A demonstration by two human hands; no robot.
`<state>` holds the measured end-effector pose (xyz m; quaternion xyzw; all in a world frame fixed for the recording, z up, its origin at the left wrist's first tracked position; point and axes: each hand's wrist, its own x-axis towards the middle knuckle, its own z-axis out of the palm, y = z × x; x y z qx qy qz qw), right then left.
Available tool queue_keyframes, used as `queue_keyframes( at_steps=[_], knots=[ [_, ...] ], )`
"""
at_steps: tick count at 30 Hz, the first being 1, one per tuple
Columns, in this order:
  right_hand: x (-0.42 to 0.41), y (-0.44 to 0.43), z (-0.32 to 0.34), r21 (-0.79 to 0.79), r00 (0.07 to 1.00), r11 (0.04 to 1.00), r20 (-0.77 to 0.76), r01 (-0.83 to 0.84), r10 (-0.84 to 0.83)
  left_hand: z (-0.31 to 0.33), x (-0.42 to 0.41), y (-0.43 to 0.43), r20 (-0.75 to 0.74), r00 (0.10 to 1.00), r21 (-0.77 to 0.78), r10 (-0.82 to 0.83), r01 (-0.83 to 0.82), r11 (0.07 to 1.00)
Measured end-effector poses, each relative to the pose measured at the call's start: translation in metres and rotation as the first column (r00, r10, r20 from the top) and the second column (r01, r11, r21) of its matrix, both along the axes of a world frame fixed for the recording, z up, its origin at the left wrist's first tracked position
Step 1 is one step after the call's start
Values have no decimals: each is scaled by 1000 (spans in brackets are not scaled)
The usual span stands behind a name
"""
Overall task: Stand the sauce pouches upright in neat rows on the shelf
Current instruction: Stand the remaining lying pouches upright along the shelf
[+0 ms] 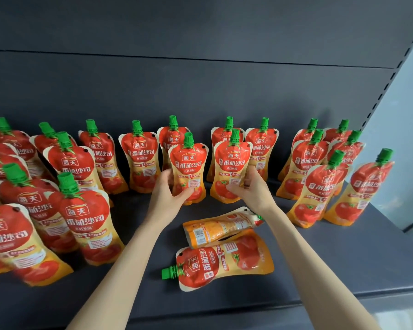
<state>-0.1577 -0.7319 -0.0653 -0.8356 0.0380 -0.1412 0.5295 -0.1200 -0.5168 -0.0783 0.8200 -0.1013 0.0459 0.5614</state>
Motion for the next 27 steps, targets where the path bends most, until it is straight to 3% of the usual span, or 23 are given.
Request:
queue_keyframes(
  at_steps=[3,7,12,17,20,27],
  knots=[
    [-18,-1,-2,-47,996,995,-4,84,-84,0,-32,4,118,989,45,85,-91,995],
    [-54,0,-2,-75,990,987,13,143,-142,2,-67,1,105,989,162,-101,83,983],
    [-101,11,-10,-168,1000,985,-1,-30,30,0,-88,-5,-36,972,437,-232,225,871],
    [-126,14,-32,-349,970,936,206,-46,125,-1,-104,-1,-23,982,491,-189,176,853],
    [-132,8,-38,-505,947,855,200,-119,250,2,-114,-2,-14,989,580,-149,129,804],
    [-151,-22,-39,-492,936,849,165,-196,311,14,-148,-14,27,996,737,-87,39,675]
  ],
)
